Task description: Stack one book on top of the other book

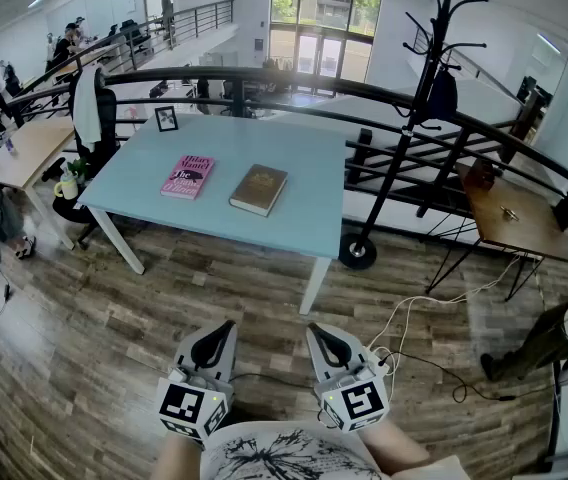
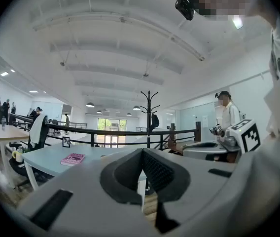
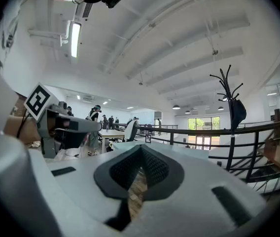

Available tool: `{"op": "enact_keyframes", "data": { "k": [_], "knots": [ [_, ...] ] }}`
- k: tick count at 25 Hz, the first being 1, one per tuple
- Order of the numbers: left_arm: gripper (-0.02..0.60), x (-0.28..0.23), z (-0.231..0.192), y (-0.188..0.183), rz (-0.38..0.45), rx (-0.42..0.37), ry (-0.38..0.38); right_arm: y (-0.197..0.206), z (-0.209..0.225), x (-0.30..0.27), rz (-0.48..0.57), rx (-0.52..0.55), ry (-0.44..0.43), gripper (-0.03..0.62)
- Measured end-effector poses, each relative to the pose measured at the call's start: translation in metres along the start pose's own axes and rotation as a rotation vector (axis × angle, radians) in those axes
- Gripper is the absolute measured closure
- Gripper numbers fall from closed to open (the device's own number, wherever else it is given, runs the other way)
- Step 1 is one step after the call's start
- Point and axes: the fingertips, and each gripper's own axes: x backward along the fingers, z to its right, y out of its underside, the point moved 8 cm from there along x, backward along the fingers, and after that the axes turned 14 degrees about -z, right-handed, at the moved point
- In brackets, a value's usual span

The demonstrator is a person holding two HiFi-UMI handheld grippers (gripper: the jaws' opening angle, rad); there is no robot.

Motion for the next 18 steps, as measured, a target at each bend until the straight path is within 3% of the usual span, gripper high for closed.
{"op": "enact_keyframes", "data": {
  "k": [12, 18],
  "knots": [
    [0.571, 0.005, -0.027, -0.015, -0.019, 0.036, -0.005, 0.001, -0.011, -0.024, -0.034, -0.025, 0.005, 0.602],
    [0.571, 0.002, -0.064, -0.008, -0.026, 0.064, 0.016, 0.003, -0.020, -0.060, -0.058, -0.115, 0.017, 0.602]
  ]
}}
